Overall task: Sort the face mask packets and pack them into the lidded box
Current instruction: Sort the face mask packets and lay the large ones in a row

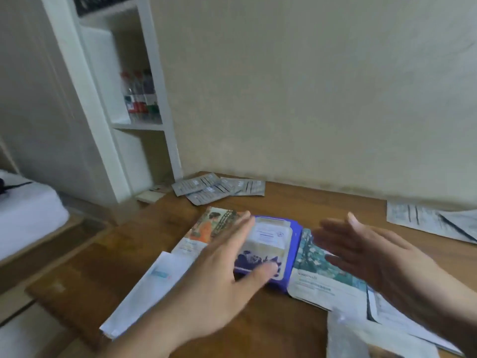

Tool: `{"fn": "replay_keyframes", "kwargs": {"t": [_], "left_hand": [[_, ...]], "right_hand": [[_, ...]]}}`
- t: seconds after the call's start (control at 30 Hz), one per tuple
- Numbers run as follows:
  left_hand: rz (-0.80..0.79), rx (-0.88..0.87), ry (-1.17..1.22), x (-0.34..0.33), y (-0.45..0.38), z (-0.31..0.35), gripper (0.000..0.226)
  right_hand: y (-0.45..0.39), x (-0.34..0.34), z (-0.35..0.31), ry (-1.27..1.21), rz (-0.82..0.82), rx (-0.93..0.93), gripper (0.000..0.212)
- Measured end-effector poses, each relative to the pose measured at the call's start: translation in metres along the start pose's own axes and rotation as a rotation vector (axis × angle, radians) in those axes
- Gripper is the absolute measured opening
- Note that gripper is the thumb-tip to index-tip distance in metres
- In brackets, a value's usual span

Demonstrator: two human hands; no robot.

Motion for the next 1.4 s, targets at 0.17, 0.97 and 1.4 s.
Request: {"fn": "replay_keyframes", "kwargs": {"t": [0.17,0.97,1.4], "left_hand": [[0.105,0.165,-0.198,0.084,-0.093,-0.113,0.050],[0.376,-0.373,-0.454,0.097,-0.151,-0.155,0.016],[-0.149,0.155,1.110,0.045,-0.091,-0.102,0.040]], "right_hand": [[-0.161,0.001,0.021,-0.259,0.059,-0.238,0.055],[-0.316,-0.090,0.010,1.699,0.010,0.368,0.025],[-0.184,-0.004,-0.054,0.141,-0.019,-0.015,0.017]]}}
Point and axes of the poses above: each hand's wrist, its own y-axis away from the middle knuckle, its own x-axis out of the back of the hand, z = x × y, the point moved 10 cm from there along -y, towards the middle knuckle, and after that the axes turned 10 degrees about -z, right-handed, at the moved point
